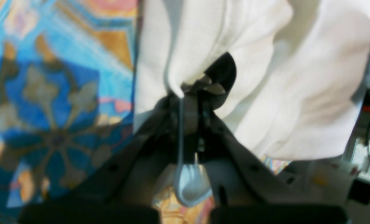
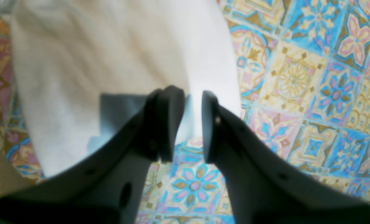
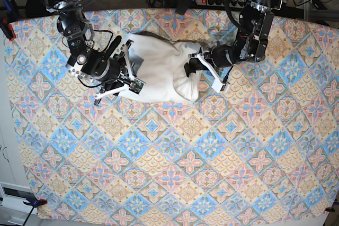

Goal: Fold the T-shirt properly
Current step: 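Grasp the bundled shirt with both grippers and press it together, then release the right gripper and pull the shirt with the left gripper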

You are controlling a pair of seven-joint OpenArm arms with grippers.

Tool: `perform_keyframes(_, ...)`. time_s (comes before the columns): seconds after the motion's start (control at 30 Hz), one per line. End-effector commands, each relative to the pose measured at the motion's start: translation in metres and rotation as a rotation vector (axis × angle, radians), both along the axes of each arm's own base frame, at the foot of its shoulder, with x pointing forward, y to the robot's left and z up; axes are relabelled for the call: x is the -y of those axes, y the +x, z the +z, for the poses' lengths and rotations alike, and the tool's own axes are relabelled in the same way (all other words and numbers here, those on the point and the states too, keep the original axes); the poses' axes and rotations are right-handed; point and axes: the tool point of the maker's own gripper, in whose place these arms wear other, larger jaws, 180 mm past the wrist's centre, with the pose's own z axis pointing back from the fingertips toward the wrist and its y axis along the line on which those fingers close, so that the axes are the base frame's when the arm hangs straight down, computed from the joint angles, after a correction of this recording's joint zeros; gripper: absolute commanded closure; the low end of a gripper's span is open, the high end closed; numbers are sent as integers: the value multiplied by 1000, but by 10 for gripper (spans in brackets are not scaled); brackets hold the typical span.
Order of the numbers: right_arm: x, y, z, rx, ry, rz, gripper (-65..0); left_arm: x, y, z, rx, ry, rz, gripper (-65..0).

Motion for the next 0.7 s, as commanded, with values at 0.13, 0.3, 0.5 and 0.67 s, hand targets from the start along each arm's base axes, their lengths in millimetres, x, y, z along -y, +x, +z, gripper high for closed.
perform_keyframes(0.13, 1, 12, 13, 50, 15, -4, -138, -9, -5, 17, 61, 32, 15, -9)
perform_keyframes(0.3, 25, 23, 17, 66, 6, -84, -138, -42, -1, 60, 179, 43, 111, -12)
perform_keyframes(0.5, 26, 53, 23, 86, 32, -131, -138, -63, -6, 91, 250, 70, 158, -96)
perform_keyframes(0.67, 27, 67, 24, 89, 35, -141, -138, -69, -12, 85, 204, 91, 151, -255)
